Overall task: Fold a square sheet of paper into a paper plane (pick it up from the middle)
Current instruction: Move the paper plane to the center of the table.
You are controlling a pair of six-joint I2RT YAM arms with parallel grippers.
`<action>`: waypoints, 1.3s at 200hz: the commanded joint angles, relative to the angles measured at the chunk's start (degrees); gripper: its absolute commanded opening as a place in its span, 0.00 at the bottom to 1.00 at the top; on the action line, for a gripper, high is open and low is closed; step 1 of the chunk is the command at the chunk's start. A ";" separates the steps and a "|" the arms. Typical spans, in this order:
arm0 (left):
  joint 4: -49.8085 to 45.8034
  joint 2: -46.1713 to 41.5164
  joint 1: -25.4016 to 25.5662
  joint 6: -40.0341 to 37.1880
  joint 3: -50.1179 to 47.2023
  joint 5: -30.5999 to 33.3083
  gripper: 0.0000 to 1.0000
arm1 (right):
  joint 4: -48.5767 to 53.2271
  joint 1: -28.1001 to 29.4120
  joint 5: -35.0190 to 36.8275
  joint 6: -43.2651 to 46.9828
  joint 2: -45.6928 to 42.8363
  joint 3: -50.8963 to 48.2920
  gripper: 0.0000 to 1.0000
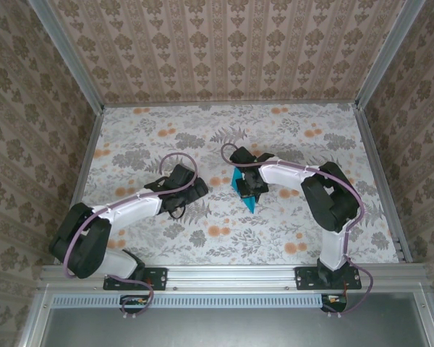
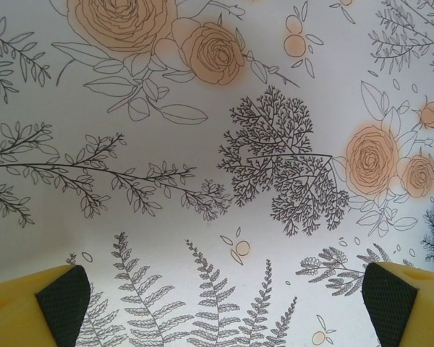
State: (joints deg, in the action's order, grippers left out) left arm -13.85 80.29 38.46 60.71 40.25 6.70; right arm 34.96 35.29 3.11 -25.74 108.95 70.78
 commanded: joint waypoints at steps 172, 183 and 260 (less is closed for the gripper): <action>-3.87 -1.26 -5.55 -5.75 1.65 0.58 1.00 | 4.12 -6.28 3.29 1.67 19.29 28.37 0.18; -4.08 -1.20 -6.00 -6.16 1.89 0.34 1.00 | 4.53 -6.37 3.30 1.56 19.84 28.62 0.18; -9.54 -2.17 -10.37 -13.24 7.54 2.50 1.00 | 6.77 -6.21 3.24 0.14 15.79 29.90 0.27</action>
State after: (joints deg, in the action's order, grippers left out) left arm -19.94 79.44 30.13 52.42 43.77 7.44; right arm 37.93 29.17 4.99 -24.71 128.51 99.68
